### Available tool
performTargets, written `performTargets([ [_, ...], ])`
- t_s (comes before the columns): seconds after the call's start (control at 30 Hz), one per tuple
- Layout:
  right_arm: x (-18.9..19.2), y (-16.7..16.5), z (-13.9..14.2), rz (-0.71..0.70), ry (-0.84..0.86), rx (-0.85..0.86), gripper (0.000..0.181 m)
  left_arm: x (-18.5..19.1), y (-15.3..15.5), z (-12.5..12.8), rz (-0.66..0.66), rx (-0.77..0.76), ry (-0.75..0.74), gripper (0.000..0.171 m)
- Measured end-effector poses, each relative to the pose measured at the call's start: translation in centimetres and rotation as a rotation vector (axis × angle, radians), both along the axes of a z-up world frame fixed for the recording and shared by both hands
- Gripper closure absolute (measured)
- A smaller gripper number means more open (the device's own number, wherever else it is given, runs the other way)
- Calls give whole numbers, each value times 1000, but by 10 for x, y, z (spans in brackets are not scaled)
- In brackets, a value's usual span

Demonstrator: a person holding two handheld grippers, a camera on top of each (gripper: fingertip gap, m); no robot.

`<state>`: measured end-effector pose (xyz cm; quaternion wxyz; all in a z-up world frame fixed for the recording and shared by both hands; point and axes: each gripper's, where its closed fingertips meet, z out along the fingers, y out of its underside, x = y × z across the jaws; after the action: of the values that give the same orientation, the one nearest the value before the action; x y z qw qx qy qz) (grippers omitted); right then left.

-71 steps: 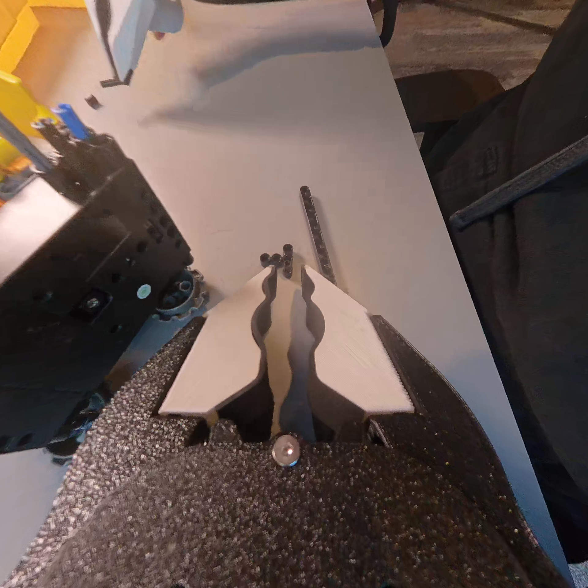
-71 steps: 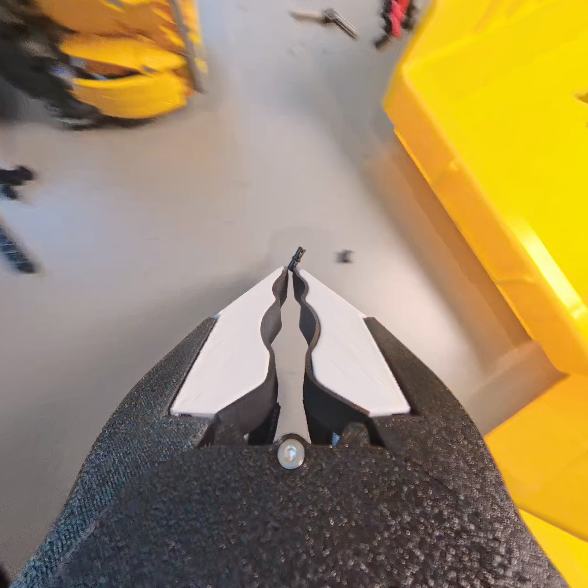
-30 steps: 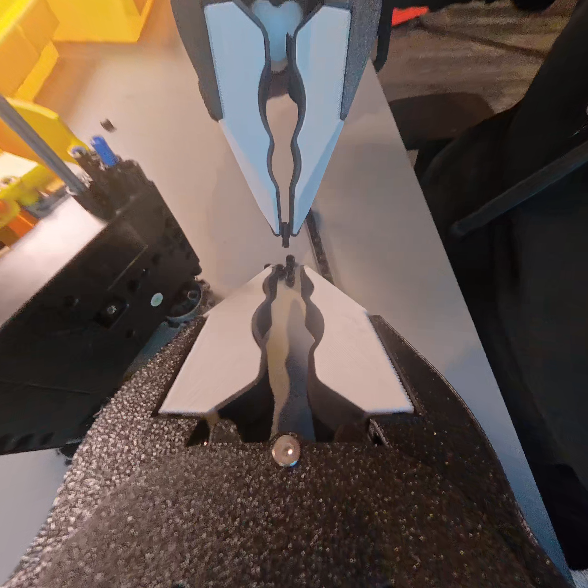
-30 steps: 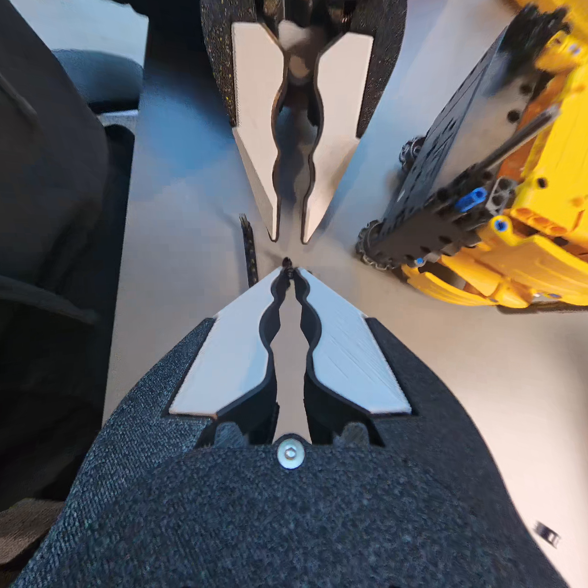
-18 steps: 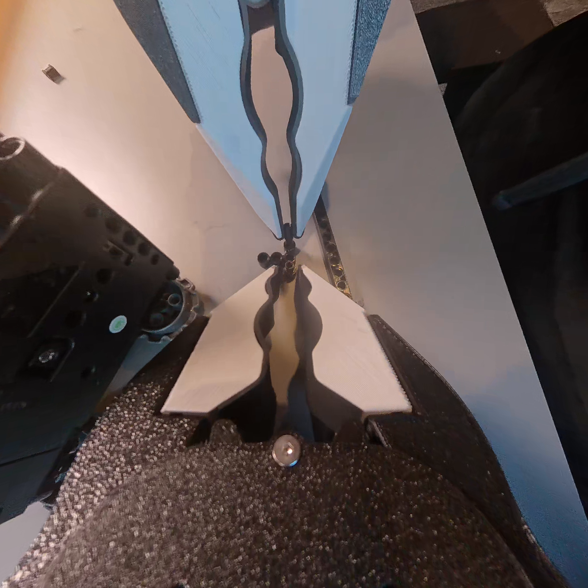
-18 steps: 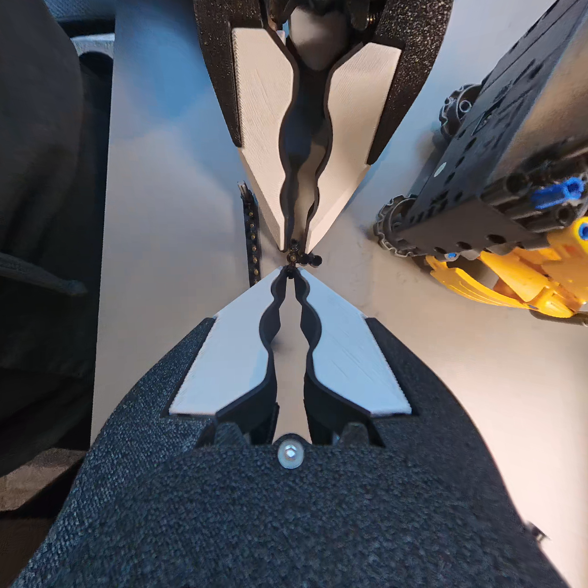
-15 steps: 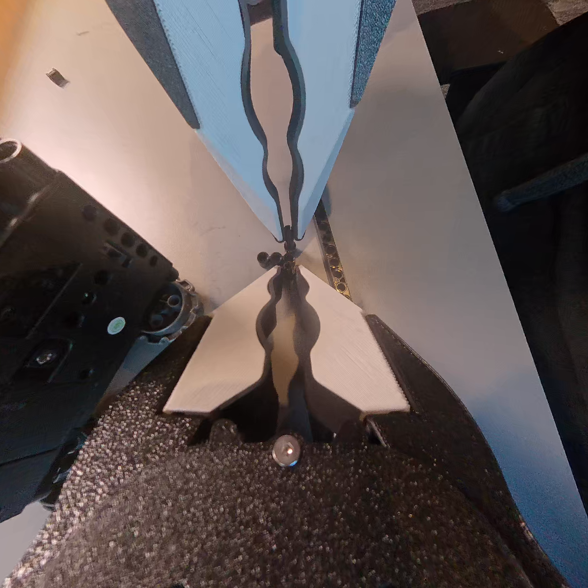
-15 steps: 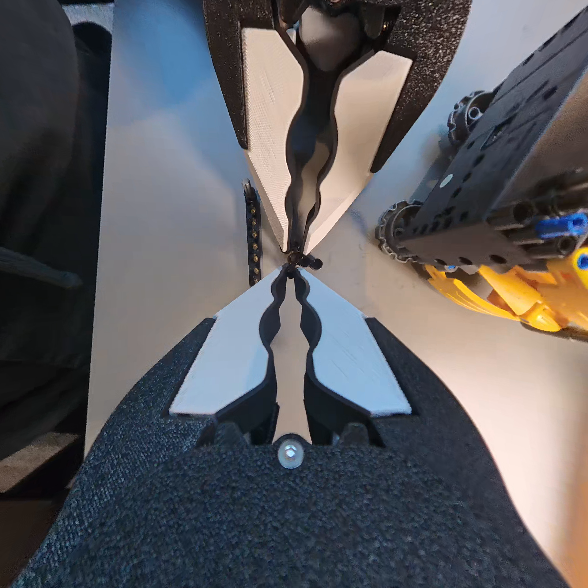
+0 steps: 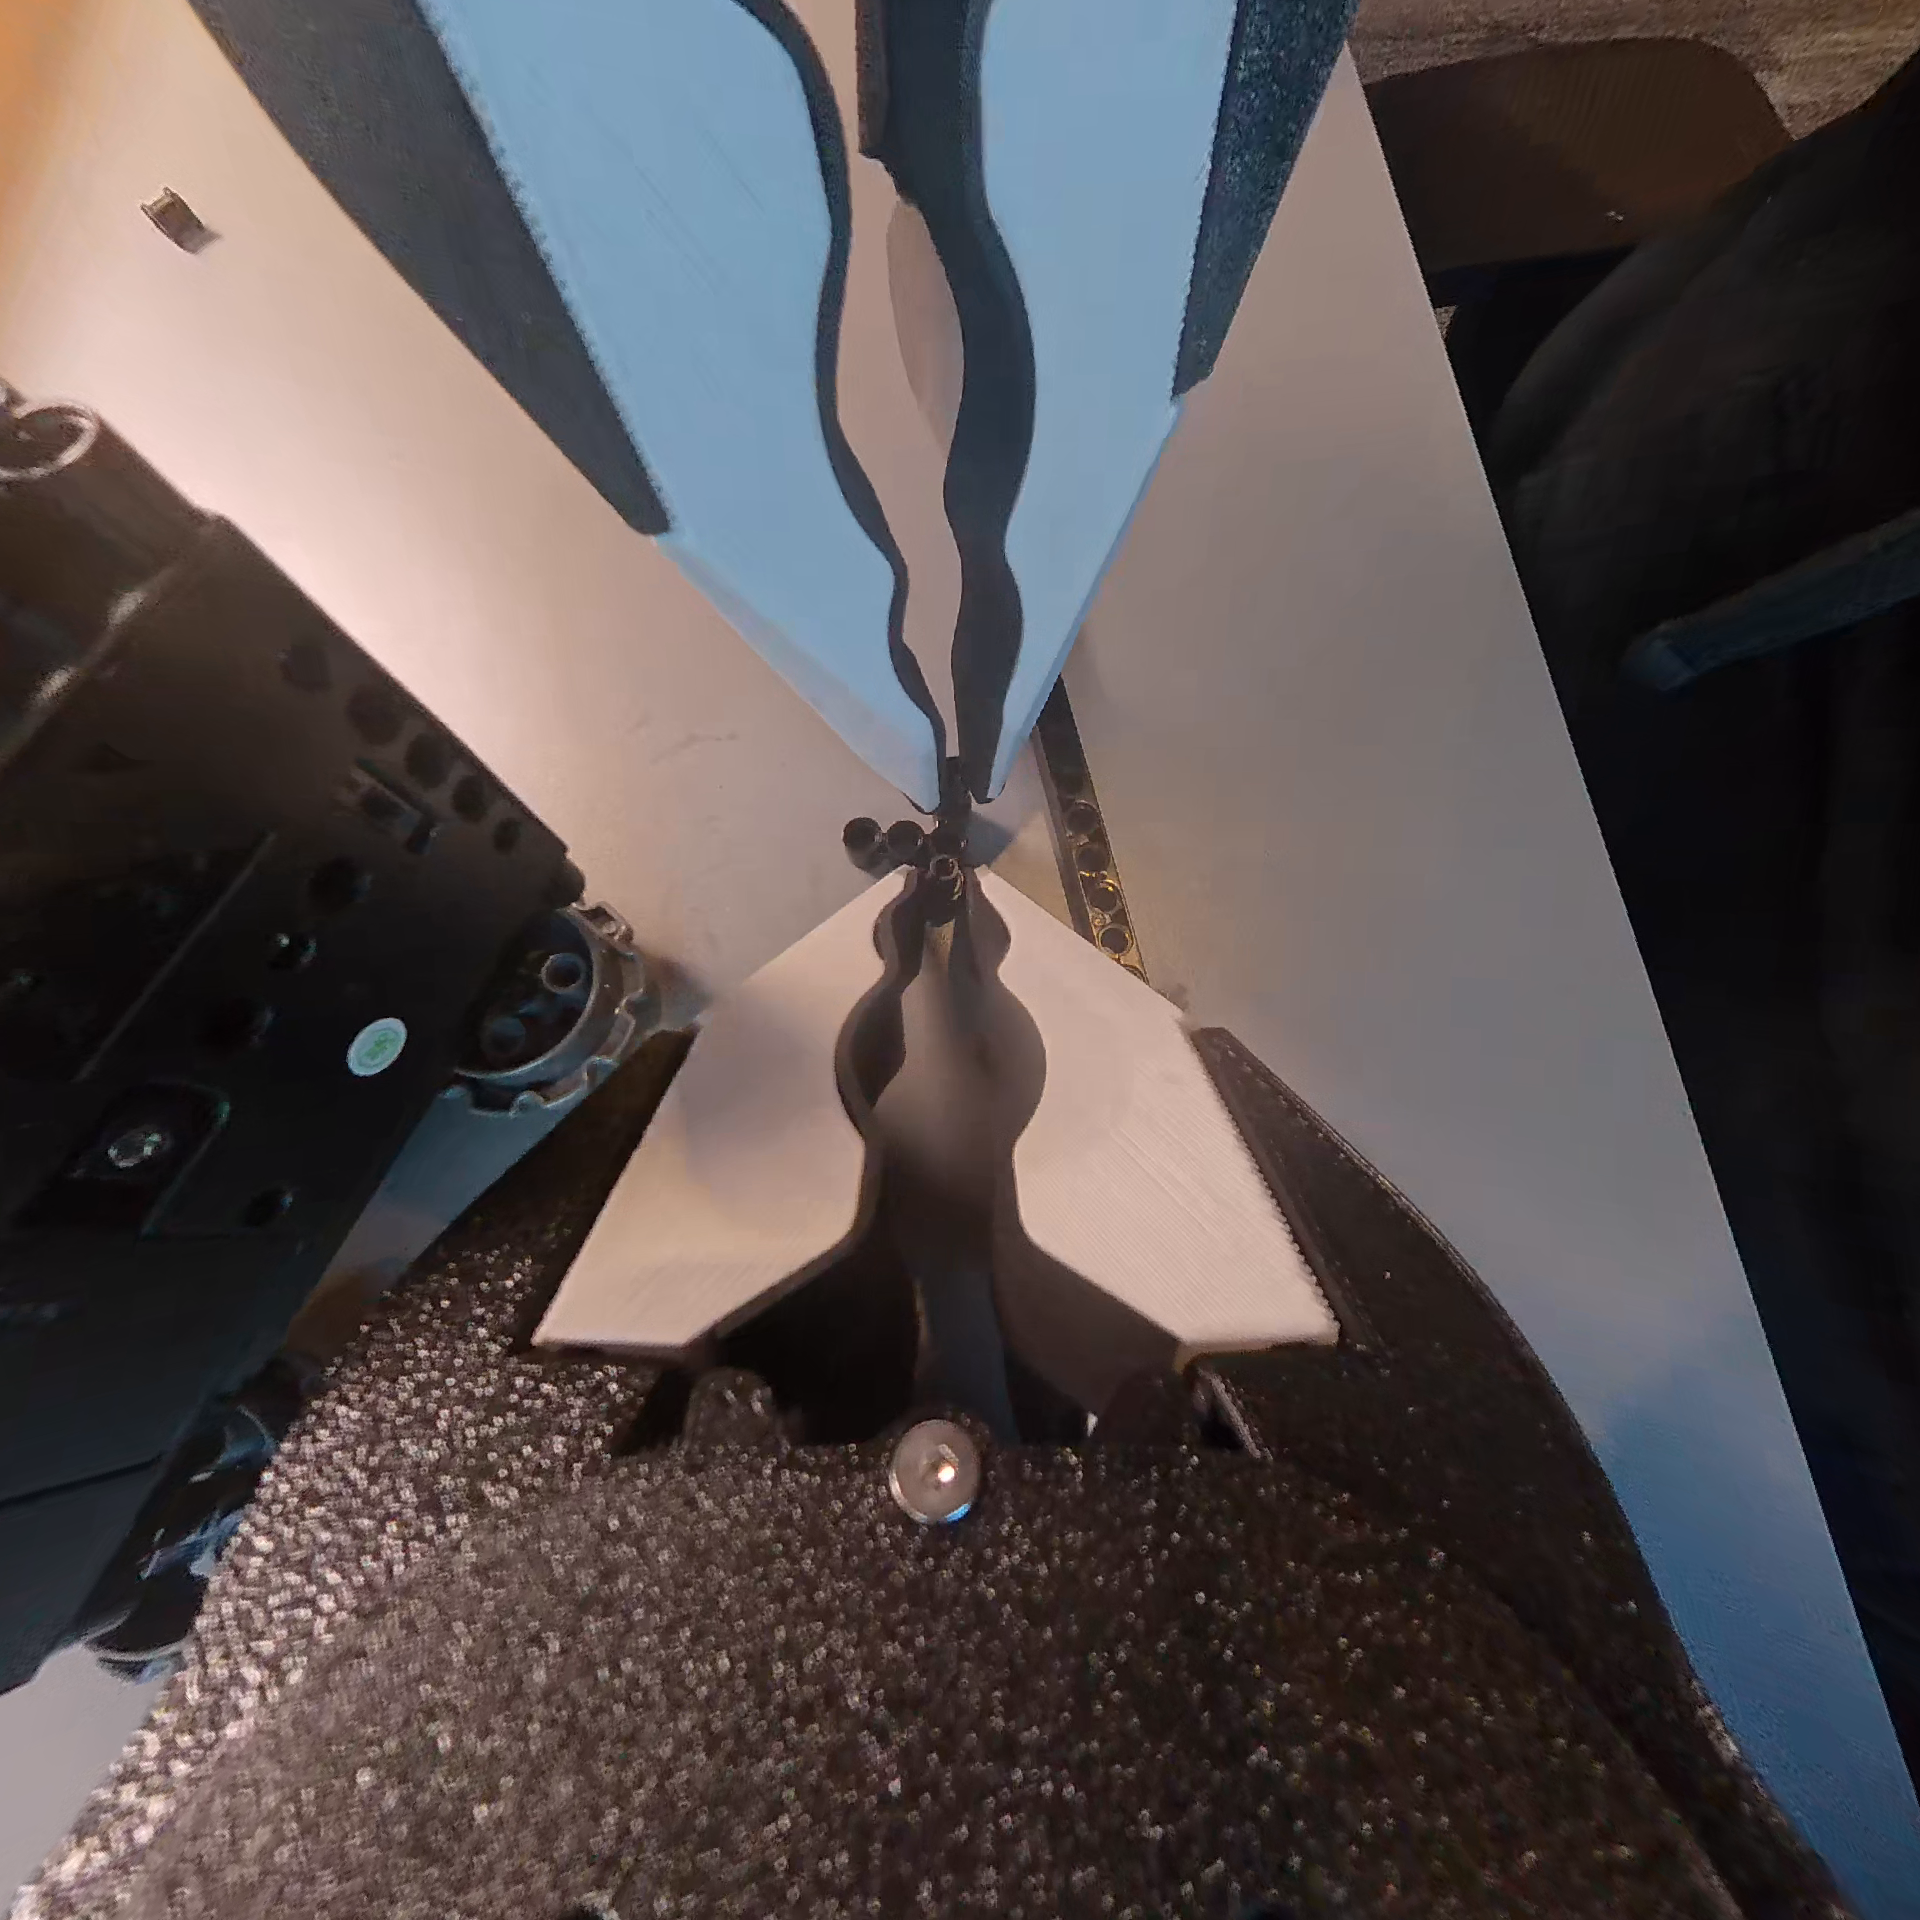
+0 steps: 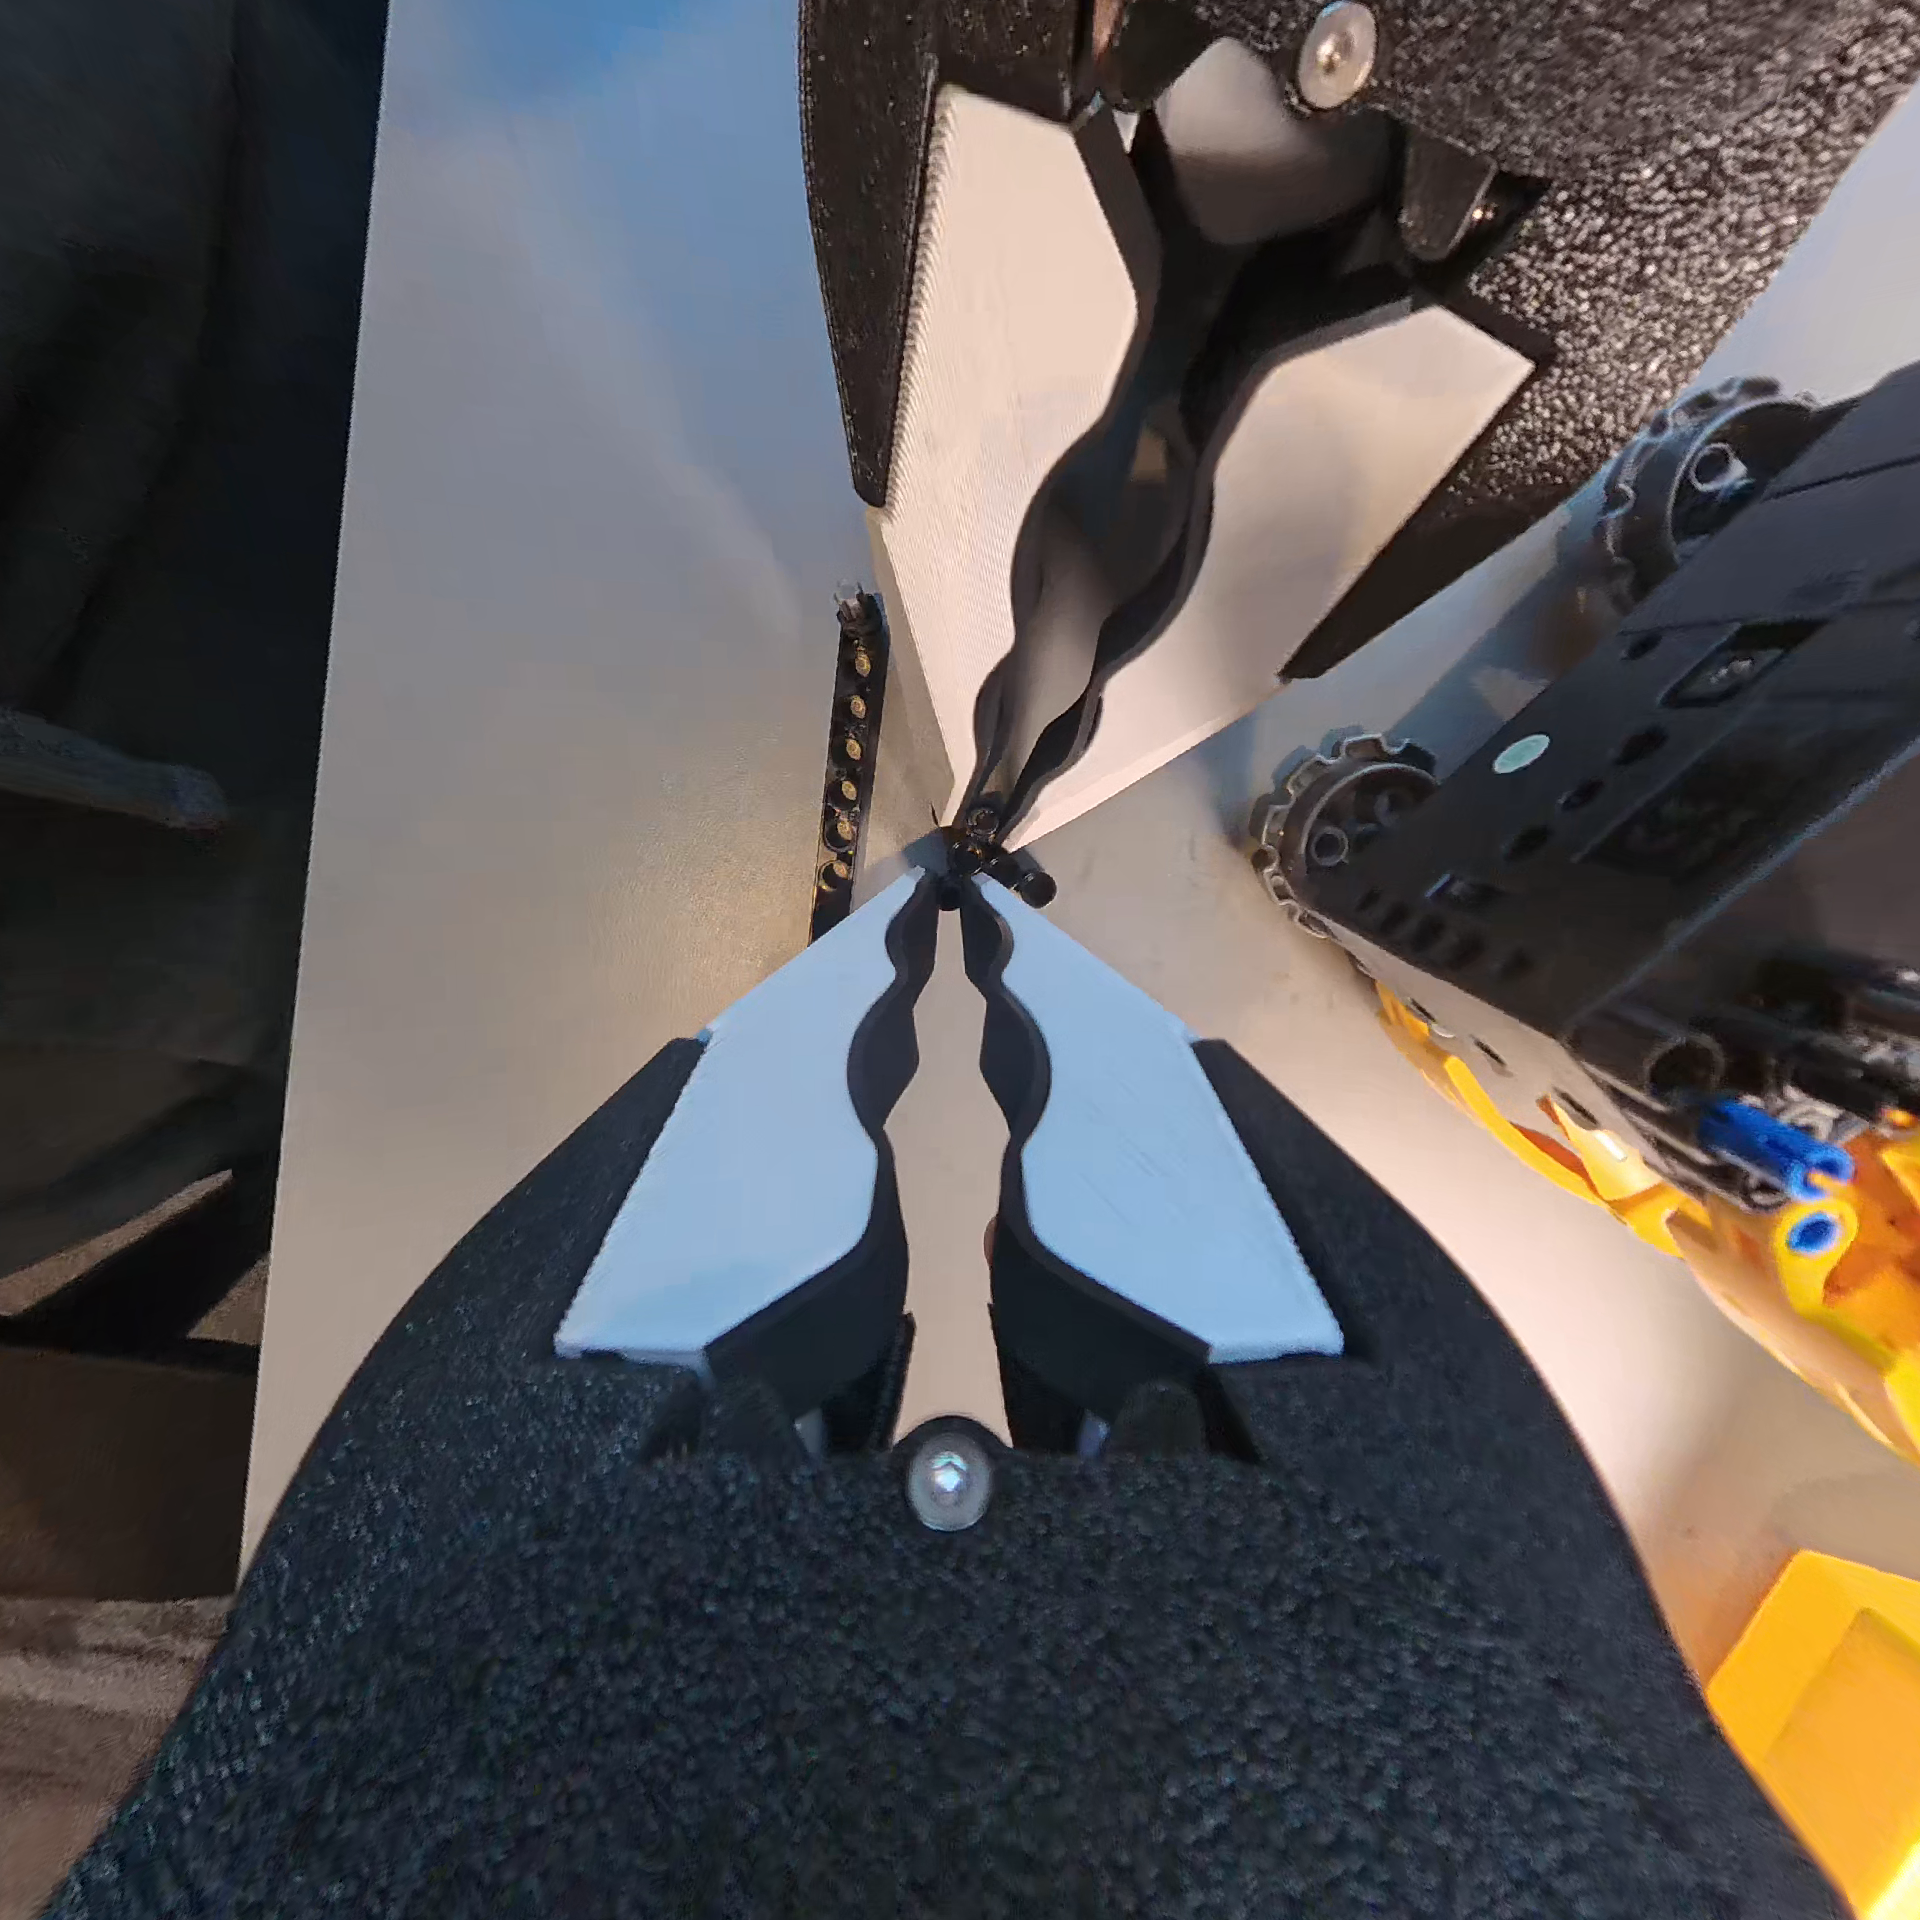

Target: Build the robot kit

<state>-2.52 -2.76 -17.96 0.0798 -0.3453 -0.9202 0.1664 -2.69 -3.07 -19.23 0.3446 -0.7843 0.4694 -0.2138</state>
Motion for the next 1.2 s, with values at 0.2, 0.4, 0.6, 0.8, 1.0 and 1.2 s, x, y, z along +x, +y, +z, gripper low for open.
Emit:
performTargets([
  [0.2, -1, -1, 0, 42, -27, 26, 178, 0, 0, 0, 0, -5, -2, 167],
  [0.4, 1, 0, -1, 16, -40, -14, 178, 0, -1, 0, 2, 0, 1, 167],
  [0.6, 0, 0, -1, -28, -25, -14, 178, -1, -1, 0, 21, -9, -4, 167],
  [0.8, 0, 1, -2, -4, -16, 52, 178, -1, -1, 0, 25, -6, -3, 167],
  [1.0, -1, -1, -2, 33, -30, 95, 178, -1, -1, 0, 38, -3, -1, 167],
  [1.2, 0, 0, -2, -69, -46, 13, 178, -1, 0, 0, 64, -6, -3, 168],
])
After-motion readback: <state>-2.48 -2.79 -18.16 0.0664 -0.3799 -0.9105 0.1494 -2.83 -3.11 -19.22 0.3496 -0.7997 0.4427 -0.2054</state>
